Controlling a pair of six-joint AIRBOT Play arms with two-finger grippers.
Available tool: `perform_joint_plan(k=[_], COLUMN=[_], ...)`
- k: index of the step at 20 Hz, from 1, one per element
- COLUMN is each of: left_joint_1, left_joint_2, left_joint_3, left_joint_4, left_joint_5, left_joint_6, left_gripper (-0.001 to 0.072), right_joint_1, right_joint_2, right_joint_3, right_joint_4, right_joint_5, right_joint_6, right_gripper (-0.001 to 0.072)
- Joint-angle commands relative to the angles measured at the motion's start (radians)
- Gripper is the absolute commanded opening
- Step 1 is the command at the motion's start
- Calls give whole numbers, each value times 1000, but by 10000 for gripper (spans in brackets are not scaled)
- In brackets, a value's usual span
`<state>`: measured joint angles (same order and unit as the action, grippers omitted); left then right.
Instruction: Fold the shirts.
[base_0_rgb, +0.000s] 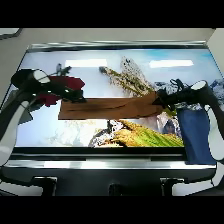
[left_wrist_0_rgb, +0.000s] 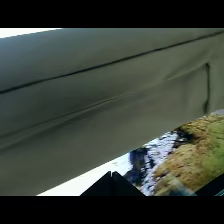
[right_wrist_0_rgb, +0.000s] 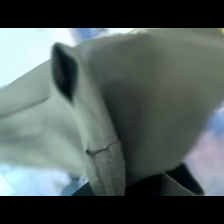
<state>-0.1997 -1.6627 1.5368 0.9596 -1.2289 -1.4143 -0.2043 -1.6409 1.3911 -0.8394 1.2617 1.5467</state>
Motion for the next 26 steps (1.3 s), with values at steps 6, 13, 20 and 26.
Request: perform_joint_plan(k=[6, 13, 20, 26], left_joint_1=[-278, -494, -257, 124], left_joint_2=[-259, -356, -180, 194], left_joint_3=[-2, -2, -3, -3], left_joint_4=[-396, -779, -449, -202], left_joint_5=[264, 350, 373, 330], left_joint_6=[-41, 59, 11, -29], left_gripper=[22, 22, 20, 21], right_joint_1=[84, 84, 153, 444], right_joint_2=[405, 566, 450, 156], right_joint_3=[1, 1, 1, 5], right_joint_4=[-44, -43, -11, 220], right_joint_5=[178, 276, 175, -171], right_joint_6=[127, 185, 141, 90], right_gripper=[38, 40, 39, 39])
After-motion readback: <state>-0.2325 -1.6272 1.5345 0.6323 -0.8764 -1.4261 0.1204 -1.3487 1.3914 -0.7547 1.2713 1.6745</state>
